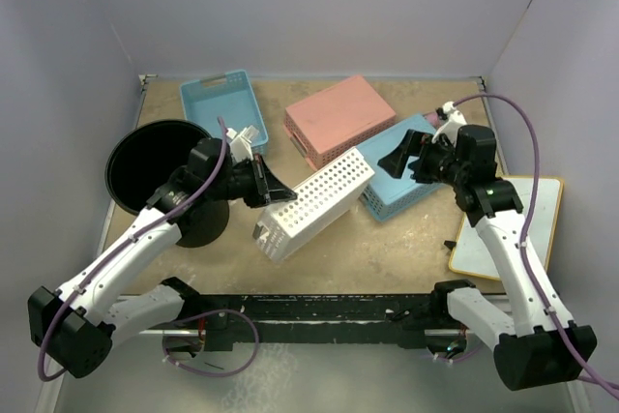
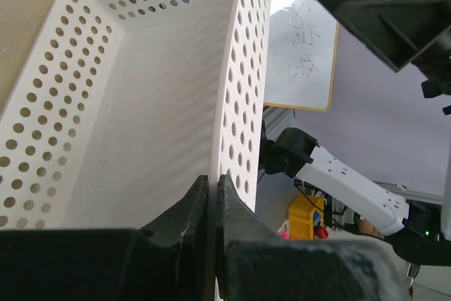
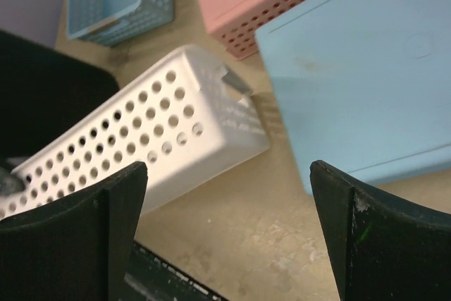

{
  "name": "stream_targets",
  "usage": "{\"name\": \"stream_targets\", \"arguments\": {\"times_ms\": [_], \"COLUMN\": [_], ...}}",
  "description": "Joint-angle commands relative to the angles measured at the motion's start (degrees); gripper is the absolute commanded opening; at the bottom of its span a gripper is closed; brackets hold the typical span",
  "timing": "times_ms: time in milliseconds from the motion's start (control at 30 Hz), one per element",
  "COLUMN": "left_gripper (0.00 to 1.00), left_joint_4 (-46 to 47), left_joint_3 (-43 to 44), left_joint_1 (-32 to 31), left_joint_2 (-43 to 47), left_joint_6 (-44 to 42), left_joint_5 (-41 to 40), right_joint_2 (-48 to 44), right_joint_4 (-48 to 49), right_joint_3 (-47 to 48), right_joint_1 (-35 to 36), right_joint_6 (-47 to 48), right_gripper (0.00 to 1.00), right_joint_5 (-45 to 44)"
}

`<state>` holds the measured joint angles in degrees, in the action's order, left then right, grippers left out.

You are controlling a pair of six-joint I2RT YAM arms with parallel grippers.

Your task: Turn the large container upside down

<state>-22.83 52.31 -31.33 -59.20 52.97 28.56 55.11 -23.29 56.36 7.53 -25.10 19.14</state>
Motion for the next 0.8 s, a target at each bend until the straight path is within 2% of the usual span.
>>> {"name": "stream_targets", "arguments": {"times_ms": [0, 133, 233, 400, 500, 633, 767], "left_gripper": [0.00, 0.00, 0.00, 0.00, 0.00, 0.00, 0.00], "left_joint_4": [4.81, 5.50, 2.37, -2.42, -4.35, -0.58, 3.88], "left_joint_3": [-5.23, -7.42, -8.03, -7.45, -6.38, -6.77, -8.41], "left_joint_1": [2.41, 5.06, 6.30, 6.37, 6.37, 6.37, 6.34], "left_joint_2": [0.87, 1.96, 2.11, 2.32, 1.75, 1.26, 1.00], "left_joint_6": [4.32, 5.63, 4.90, 1.39, -0.41, 0.06, 1.74], "left_joint_5": [-4.10, -4.94, -6.16, -11.31, -12.76, -9.86, -6.60], "right_joint_2": [-0.56, -0.55, 1.11, 5.86, 8.40, 9.57, 9.05], "right_joint_4": [5.15, 7.71, 8.24, 7.96, 11.31, 16.74, 16.31], "right_joint_3": [-3.38, -6.64, -7.85, -6.73, -6.98, -8.16, -7.31], "right_joint_1": [0.58, 1.61, 3.09, 10.36, 13.15, 13.83, 13.83], "right_joint_6": [-0.78, -2.39, -3.56, -6.43, -9.31, -12.38, -13.92], "right_gripper": [1.00, 1.00, 1.00, 1.00, 1.00, 0.99, 1.00], "right_joint_5": [14.21, 15.59, 13.68, 6.02, 5.80, 7.15, 0.46]}}
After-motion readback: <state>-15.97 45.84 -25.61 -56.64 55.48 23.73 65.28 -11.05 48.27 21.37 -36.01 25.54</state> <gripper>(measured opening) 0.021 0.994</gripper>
